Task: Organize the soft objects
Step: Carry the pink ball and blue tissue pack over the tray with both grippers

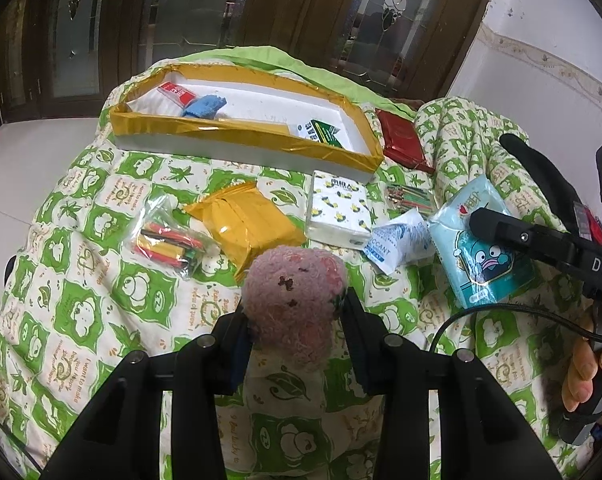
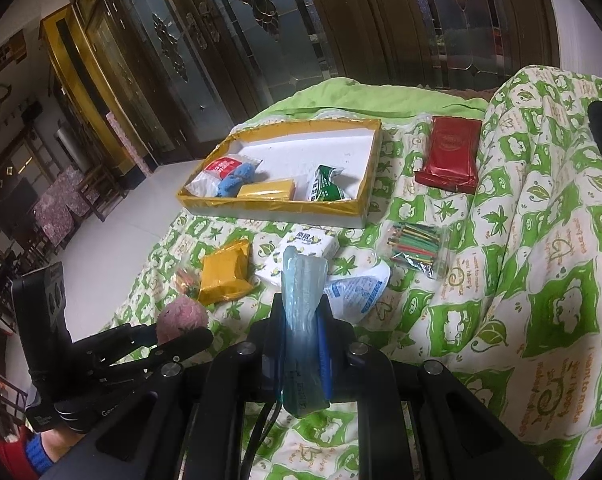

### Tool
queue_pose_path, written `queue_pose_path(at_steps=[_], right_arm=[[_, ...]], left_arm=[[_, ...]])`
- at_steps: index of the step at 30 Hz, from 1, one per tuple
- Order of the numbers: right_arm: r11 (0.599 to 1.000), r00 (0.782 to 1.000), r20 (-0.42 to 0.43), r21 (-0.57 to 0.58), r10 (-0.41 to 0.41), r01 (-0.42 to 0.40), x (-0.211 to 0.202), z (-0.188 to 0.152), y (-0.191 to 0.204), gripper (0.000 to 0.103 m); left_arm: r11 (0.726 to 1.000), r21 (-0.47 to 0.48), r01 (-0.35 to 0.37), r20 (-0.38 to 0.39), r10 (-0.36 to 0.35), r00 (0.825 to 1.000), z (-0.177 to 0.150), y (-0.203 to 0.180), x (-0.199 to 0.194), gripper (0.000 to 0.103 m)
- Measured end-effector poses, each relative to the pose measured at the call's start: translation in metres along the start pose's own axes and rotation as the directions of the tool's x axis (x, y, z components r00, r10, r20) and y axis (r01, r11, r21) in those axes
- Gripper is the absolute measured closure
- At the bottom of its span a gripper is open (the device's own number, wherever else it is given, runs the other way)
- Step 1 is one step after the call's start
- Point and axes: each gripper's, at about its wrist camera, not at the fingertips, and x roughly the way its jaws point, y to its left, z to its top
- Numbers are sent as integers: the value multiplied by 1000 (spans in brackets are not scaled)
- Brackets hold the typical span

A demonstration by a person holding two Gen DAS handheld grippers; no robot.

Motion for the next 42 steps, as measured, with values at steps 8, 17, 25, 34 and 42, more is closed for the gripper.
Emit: queue_pose_path(at_steps=[8, 17, 25, 34, 42], right_arm=[[999, 1000, -24, 35, 18, -17, 2, 16, -5, 88], [998, 998, -43, 50, 37, -35, 8, 53, -11, 88], [994, 997, -41, 98, 60, -55, 32, 87, -18, 89], [988, 997, -39, 139, 69, -63, 77, 125, -23, 88], [969, 996, -36, 238, 83, -72, 122, 155, -42, 88]], left_arm=[[1000, 3, -7, -3, 7, 1000, 11, 2, -3, 63], [1000, 7, -20, 12, 20, 1000, 36, 6, -6, 63], [999, -28, -32, 13, 33, 999, 79, 24, 9, 63], [998, -48, -42, 1, 42, 999, 126, 35, 40, 63], [998, -56, -38, -9, 38, 999, 167, 35, 79, 63]])
